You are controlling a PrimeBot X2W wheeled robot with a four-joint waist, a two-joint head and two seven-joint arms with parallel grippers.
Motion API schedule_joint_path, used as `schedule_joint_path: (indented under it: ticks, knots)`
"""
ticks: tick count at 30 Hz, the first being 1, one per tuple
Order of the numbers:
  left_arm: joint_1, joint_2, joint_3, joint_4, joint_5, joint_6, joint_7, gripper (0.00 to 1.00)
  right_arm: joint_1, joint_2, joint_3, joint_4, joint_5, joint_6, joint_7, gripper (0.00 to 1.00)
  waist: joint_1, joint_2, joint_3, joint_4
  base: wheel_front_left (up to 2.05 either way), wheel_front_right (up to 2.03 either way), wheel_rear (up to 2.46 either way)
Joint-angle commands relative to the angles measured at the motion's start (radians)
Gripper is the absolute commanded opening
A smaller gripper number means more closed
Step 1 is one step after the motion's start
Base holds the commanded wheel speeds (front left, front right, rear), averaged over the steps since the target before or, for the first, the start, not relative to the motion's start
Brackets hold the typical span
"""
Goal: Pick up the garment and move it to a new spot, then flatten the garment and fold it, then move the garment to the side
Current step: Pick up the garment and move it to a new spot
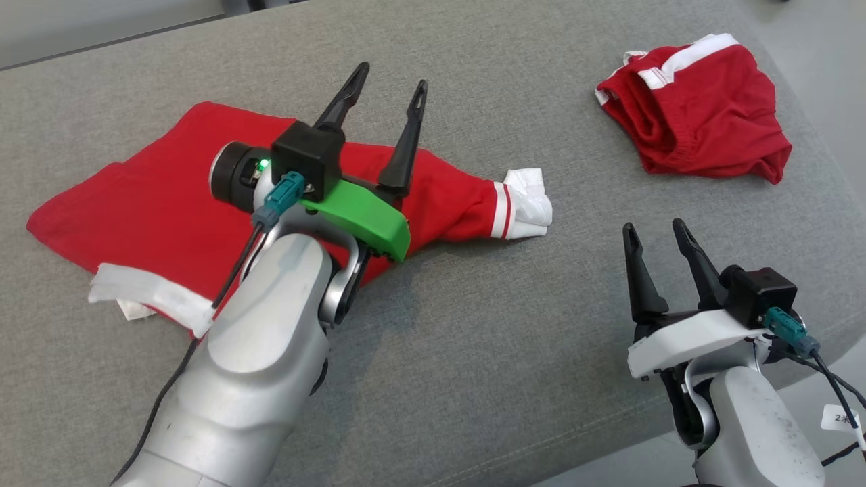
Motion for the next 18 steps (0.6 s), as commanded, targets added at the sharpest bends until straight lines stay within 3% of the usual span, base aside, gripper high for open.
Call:
schedule_joint_path:
  ticks: [1,18]
  knots:
    - [0.03,0.006,0.029,0.003,0.016,0.004,0.001,1.0,0.012,-0.001,-0.002,0.001,-0.001,-0.002,0.0,1.0,0.0,-0.0001,-0.02,0.039,0.0,0.0,0.0]
    - [0.424,0.006,0.371,-0.106,0.176,-0.037,0.001,1.0,0.053,-0.001,0.02,0.042,-0.012,-0.002,0.0,1.0,0.0,-0.0001,-0.139,0.246,0.0,0.0,0.0]
